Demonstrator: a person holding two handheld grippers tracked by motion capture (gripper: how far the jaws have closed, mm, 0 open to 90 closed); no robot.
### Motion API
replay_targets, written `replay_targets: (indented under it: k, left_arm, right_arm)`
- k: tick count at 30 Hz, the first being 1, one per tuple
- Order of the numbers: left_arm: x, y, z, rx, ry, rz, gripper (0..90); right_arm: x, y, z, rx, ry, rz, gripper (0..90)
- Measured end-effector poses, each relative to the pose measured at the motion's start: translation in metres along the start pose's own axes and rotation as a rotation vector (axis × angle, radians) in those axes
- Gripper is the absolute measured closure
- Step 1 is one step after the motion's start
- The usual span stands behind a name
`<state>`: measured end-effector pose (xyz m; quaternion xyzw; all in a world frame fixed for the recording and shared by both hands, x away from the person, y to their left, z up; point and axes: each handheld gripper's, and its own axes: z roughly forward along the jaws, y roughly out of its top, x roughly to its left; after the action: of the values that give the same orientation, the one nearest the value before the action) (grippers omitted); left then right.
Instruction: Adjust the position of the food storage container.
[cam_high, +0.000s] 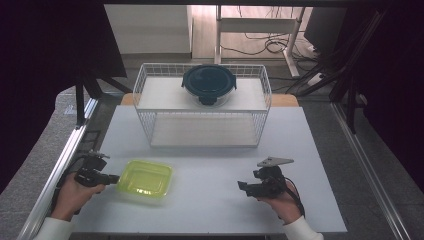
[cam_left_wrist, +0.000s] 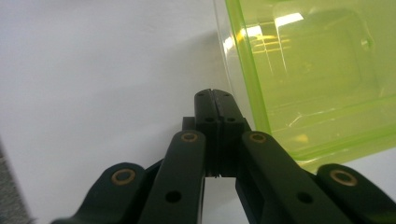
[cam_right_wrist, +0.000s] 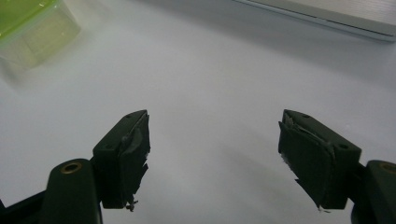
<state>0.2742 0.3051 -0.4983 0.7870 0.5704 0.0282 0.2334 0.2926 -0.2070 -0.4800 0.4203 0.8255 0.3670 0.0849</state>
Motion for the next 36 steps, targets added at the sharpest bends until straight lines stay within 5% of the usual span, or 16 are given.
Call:
replay_targets:
  k: [14, 36]
  left_arm:
    - [-0.032, 0.007, 0.014, -0.002, -0.071, 0.052, 90.0]
    - [-0.073, 0.036, 0.037, -0.005, -0.128, 0.132, 90.0]
  right_arm:
    - [0.0, 0.0, -0.001, -0.003, -0.003, 0.001, 24.7]
    - [-0.001, 0.0, -0.001, -0.002, 0.001, 0.001, 24.7]
